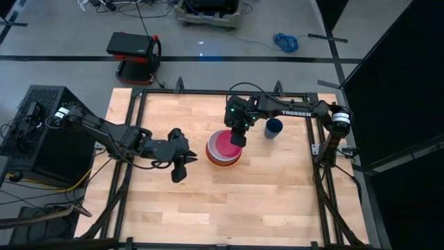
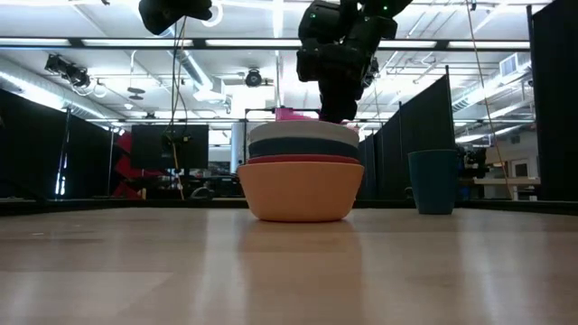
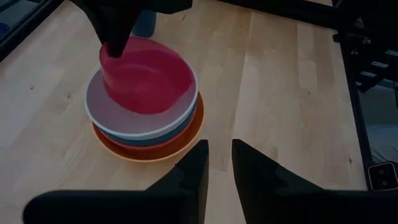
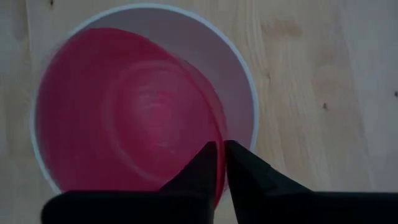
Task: Nest bowls inside each other
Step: Stack the red bowl on top of the white bowl, then move the blue cup beside of the stacked bowl
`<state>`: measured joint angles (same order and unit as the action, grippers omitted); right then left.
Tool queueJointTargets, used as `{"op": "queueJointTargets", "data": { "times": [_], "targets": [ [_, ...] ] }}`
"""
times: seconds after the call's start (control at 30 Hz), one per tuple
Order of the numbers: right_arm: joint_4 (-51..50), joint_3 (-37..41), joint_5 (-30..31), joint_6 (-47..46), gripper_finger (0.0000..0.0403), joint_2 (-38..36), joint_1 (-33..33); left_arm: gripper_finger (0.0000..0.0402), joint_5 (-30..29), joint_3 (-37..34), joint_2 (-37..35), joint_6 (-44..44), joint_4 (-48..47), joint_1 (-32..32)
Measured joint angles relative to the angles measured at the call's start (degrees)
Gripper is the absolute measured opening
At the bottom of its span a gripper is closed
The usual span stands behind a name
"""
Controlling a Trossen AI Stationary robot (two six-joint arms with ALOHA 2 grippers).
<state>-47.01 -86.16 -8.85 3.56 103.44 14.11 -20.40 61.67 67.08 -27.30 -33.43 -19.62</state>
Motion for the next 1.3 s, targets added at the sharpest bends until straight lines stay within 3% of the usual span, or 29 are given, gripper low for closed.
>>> {"op": "queueJointTargets", "data": {
  "times": [0.5,0.8,1.3],
  "targets": [
    [0.18,0.01,0.11,-0.02,0.0127,0.00,0.00,0.0058,0.00,0.00,-0.01,-0.14,0.02,0.00],
    [-9.85,-2.55,9.94,2.82,0.0159,-0.02,0.00,0.0058,0.01,0.00,-0.01,-0.19,-0.03,0.00],
    [-22.42,-0.56,10.13,-2.76,0.0143,-11.71,-0.64,0.0058,-0.12,0.00,0.01,0.27,-1.86,0.00]
  ]
}}
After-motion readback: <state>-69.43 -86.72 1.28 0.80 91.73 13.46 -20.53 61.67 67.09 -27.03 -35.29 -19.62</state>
